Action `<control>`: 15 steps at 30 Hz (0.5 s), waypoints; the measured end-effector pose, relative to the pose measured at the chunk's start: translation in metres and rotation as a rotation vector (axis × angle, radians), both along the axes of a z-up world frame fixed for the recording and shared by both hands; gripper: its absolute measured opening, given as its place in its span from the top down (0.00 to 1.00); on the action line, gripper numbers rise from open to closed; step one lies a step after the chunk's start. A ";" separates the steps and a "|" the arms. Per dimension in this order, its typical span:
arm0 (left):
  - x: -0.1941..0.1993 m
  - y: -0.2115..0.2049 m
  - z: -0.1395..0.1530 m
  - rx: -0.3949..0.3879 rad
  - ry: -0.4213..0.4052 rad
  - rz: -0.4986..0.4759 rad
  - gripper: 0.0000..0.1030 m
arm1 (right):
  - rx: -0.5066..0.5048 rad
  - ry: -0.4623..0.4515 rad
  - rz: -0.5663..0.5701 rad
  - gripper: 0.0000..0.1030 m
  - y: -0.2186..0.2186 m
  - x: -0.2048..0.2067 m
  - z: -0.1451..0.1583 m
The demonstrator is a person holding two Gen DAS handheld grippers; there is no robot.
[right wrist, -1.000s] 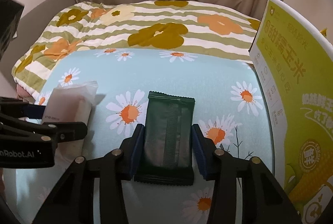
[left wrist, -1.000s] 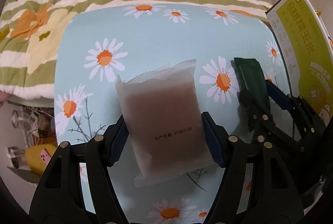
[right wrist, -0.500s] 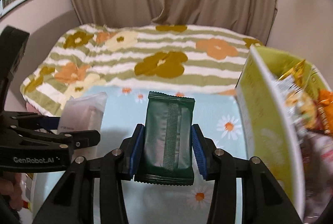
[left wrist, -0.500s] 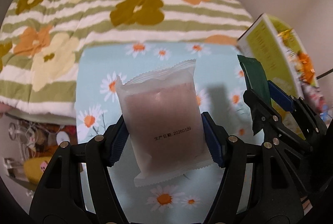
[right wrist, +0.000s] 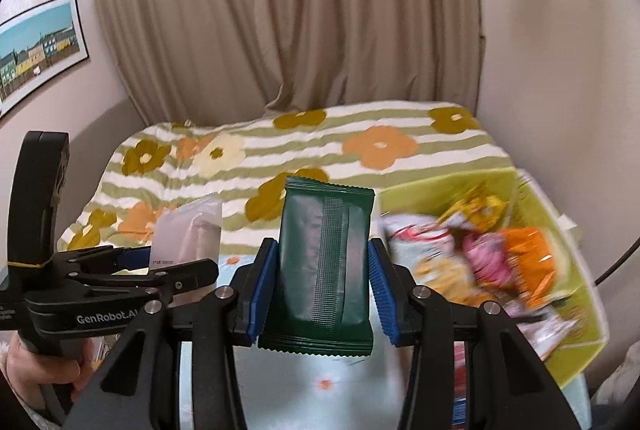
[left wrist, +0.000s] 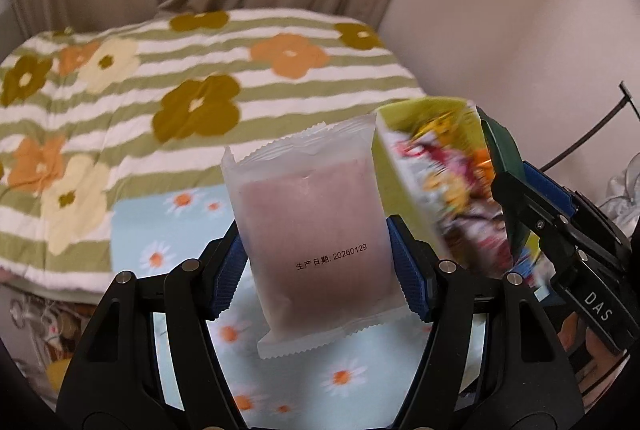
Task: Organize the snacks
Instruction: 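Carry both packets over the cardboard box and open both tools to drop them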
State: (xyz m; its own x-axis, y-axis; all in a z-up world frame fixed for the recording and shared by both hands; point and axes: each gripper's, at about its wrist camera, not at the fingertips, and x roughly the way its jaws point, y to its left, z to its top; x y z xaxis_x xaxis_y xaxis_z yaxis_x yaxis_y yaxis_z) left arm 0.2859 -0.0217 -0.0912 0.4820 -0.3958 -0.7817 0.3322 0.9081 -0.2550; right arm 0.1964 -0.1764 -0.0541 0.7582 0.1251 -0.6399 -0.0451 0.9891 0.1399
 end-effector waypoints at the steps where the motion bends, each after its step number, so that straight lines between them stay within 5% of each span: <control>1: 0.000 -0.009 0.003 -0.003 -0.005 -0.002 0.38 | -0.001 -0.005 -0.001 0.60 -0.010 0.000 0.004; 8: 0.006 -0.102 0.012 -0.029 -0.005 -0.007 0.38 | -0.001 -0.011 0.005 0.60 -0.100 0.002 0.016; 15: 0.012 -0.181 -0.012 -0.025 0.063 0.007 0.38 | 0.014 0.040 0.046 0.60 -0.166 0.017 0.001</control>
